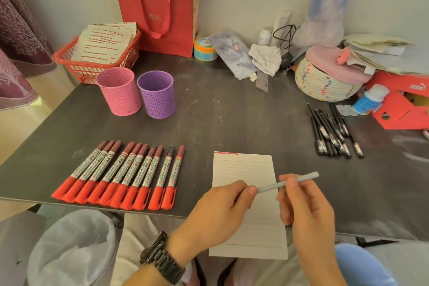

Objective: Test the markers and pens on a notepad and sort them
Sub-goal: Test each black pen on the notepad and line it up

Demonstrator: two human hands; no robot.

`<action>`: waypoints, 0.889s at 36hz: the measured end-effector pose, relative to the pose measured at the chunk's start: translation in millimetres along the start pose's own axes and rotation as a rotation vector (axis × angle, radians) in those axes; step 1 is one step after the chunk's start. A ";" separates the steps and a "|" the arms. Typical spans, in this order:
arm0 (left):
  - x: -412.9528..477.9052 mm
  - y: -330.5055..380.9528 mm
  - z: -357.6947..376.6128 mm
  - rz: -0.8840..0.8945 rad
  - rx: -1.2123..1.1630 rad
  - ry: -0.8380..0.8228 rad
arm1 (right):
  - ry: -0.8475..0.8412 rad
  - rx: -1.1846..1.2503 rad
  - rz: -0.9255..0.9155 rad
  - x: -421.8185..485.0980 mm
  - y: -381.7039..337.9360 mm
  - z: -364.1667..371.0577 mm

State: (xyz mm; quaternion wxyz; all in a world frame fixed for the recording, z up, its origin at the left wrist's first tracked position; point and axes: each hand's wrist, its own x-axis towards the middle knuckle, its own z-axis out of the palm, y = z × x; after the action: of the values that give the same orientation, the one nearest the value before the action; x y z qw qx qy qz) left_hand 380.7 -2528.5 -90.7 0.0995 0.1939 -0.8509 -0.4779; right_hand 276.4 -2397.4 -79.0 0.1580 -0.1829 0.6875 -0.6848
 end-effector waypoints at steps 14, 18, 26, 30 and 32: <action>13.9 0.6 7.9 -0.093 0.255 0.276 | -0.123 0.060 -0.003 17.1 1.2 7.5; 25.1 -12.0 3.4 -0.017 0.398 0.347 | 0.020 0.224 0.059 45.2 0.1 -2.7; 40.6 -46.3 11.3 0.207 0.488 0.268 | -0.054 0.070 0.084 97.2 17.6 13.2; 40.5 -49.0 13.5 0.200 0.471 0.259 | -0.142 -0.011 0.086 116.9 21.6 32.7; 40.5 -48.3 12.8 0.211 0.468 0.251 | -0.158 -0.080 0.034 122.8 25.3 40.0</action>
State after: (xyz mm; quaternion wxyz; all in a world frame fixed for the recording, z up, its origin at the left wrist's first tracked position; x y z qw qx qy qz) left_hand 350.8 -2558.4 -139.3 0.2056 0.1796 -0.9347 -0.2276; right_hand 185.8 -2490.3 -100.7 0.2159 -0.2306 0.7026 -0.6376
